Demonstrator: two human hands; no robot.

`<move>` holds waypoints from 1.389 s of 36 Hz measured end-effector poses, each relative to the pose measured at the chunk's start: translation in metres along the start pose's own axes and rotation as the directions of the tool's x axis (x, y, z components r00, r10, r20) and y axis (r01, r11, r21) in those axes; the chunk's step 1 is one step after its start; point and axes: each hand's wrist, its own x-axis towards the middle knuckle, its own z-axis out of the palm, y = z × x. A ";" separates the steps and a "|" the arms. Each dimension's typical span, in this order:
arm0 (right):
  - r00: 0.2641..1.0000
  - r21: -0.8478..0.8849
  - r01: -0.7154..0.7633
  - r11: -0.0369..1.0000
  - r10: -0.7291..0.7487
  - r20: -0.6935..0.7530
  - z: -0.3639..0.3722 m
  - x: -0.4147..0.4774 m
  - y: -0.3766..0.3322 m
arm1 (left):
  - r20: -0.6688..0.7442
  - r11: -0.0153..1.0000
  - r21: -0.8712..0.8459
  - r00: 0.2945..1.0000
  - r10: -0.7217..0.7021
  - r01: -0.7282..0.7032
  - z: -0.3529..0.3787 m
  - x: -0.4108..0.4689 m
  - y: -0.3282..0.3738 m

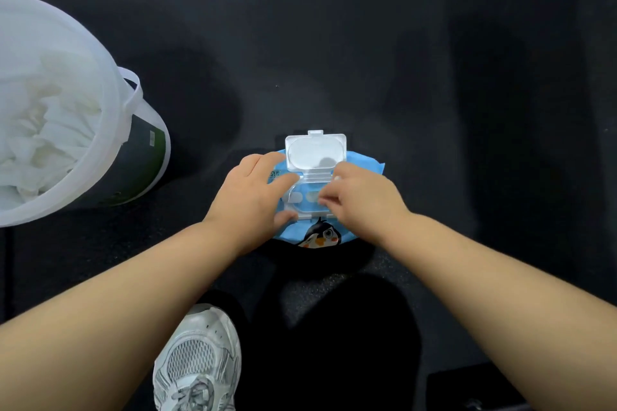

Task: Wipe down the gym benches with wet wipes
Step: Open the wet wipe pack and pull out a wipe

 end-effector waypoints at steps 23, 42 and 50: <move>0.954 -0.149 0.285 0.947 -0.296 -0.057 0.027 0.016 -0.008 | 0.033 1.000 0.029 0.999 -0.001 0.000 0.002 -0.001 -0.003; 0.966 0.636 -0.148 0.758 0.248 -0.070 0.016 -0.007 0.002 | 0.046 1.000 0.010 0.999 0.004 -0.004 0.001 0.001 0.001; 0.991 0.500 -0.097 0.861 0.132 -0.034 0.012 0.004 0.003 | 0.082 1.000 -0.005 0.996 -0.027 0.028 0.001 0.003 0.004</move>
